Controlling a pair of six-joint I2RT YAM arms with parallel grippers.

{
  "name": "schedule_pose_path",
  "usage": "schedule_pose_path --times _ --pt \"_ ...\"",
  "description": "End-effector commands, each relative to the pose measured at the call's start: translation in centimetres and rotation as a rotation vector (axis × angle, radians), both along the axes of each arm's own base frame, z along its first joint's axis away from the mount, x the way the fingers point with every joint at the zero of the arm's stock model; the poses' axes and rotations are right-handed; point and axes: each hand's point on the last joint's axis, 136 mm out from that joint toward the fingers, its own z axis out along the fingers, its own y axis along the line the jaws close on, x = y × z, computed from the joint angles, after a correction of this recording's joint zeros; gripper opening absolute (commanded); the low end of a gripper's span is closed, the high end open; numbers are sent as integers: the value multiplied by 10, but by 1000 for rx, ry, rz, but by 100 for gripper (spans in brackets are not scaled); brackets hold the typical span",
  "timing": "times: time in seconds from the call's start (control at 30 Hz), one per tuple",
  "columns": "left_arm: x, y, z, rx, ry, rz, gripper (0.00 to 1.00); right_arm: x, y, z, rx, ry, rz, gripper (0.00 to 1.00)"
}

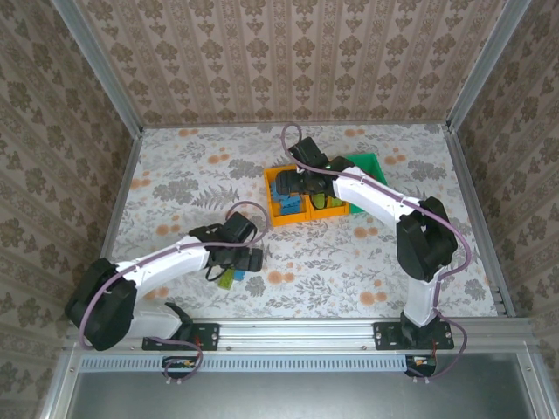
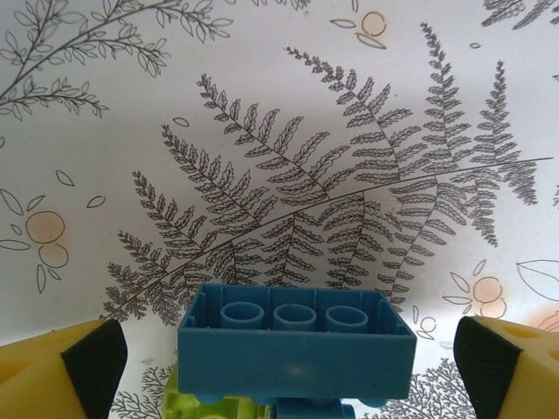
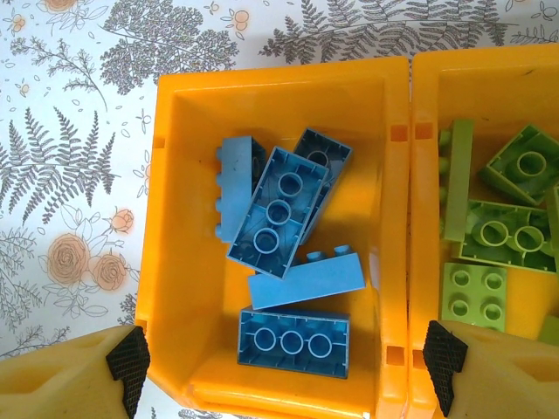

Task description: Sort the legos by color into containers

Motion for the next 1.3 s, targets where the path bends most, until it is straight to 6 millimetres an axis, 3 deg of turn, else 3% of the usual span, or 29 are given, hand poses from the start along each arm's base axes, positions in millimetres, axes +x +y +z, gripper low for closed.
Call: schedule_pose_path --times 0.0,0.37,0.6,0.77,0.97,1.17,1.27 --pt "0 -3 0 15 17 -15 99 -2 -4 14 10 -33 -22 86" --pt "6 -11 -12 56 56 -35 86 -9 -15 22 2 -54 -42 86" --pt "7 -12 -12 51 54 -33 60 -14 -24 24 -17 -67 -58 89" --pt "13 -14 -7 47 34 -27 60 -17 -31 21 -32 -66 -70 89" --pt "45 -36 33 8 -79 -65 61 -33 -43 10 -40 -51 -82 89" --pt "94 -69 90 -69 -214 -139 62 -69 -69 -14 -35 -31 -126 89" --pt "119 -87 109 -123 -252 -160 63 -89 -83 -26 -52 -34 -127 89"
